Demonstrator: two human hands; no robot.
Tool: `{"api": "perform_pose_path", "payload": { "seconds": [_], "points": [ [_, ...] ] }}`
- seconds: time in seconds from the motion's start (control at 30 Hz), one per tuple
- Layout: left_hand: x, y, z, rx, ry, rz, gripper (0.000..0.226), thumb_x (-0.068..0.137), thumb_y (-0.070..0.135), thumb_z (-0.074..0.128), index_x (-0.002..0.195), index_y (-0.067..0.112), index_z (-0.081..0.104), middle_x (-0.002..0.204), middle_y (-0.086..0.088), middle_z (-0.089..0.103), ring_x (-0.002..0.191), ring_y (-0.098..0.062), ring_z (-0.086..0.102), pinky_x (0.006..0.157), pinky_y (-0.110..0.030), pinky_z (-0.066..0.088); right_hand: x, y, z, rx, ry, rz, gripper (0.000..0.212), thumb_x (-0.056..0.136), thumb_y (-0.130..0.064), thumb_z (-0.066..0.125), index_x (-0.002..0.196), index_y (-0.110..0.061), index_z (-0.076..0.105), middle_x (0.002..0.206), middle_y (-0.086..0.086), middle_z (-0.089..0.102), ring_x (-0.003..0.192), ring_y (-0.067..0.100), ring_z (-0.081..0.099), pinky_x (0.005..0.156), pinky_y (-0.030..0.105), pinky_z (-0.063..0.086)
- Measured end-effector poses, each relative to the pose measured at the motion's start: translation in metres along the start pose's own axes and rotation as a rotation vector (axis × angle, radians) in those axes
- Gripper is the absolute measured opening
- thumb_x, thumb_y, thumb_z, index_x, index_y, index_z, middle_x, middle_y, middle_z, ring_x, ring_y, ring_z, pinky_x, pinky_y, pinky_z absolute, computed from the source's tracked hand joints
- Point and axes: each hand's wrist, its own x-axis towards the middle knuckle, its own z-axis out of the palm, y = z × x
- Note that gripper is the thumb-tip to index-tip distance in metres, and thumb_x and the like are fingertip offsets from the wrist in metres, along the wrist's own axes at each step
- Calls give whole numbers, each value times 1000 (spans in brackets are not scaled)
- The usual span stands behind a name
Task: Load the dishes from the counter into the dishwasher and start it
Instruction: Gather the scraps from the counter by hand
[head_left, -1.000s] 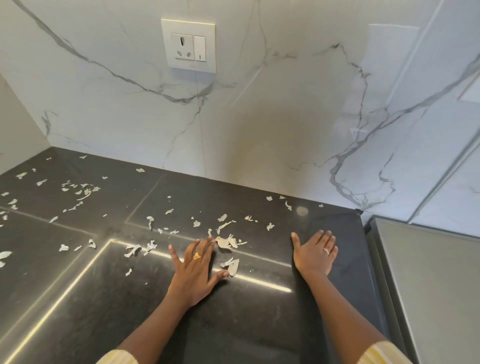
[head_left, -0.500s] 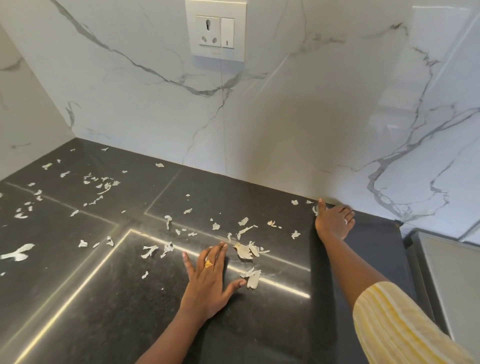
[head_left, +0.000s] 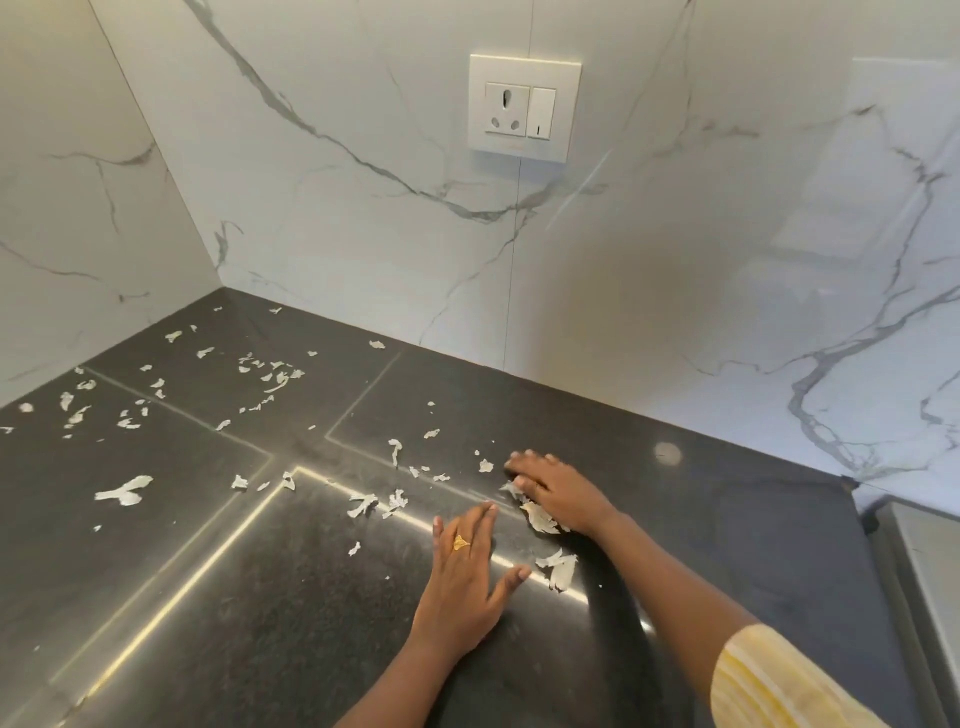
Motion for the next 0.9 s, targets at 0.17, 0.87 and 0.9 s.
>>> {"api": "perform_pose_path", "payload": {
  "seconds": [0.17, 0.87, 0.9],
  "points": [
    [-9, -7, -7, -376, 2, -183, 108, 64, 92, 5, 148, 24, 11, 155, 9, 5, 144, -20, -10, 117, -40, 3, -67, -21, 10, 431, 499, 179, 34, 89, -30, 59, 122, -28, 56, 114, -1, 67, 106, 11, 63, 90, 23, 48],
    [-13, -24, -19, -953, 372, -291, 79, 81, 76, 31, 136, 19, 39, 134, -6, 45, 128, -13, 41, 104, -22, 36, 49, -92, 59, 79, 125, 152, 87, 76, -61, 61, 146, -28, 22, 155, 3, 12, 143, 22, 15, 115, 38, 21],
    [-14, -25, -18, -934, 388, -293, 85, 81, 78, 29, 138, 16, 37, 139, -5, 41, 131, -9, 37, 104, -15, 32, 59, -97, 63, 90, 98, 130, 86, 75, -62, 62, 145, -29, 24, 155, 2, 12, 143, 21, 14, 115, 38, 21]
  ]
}}
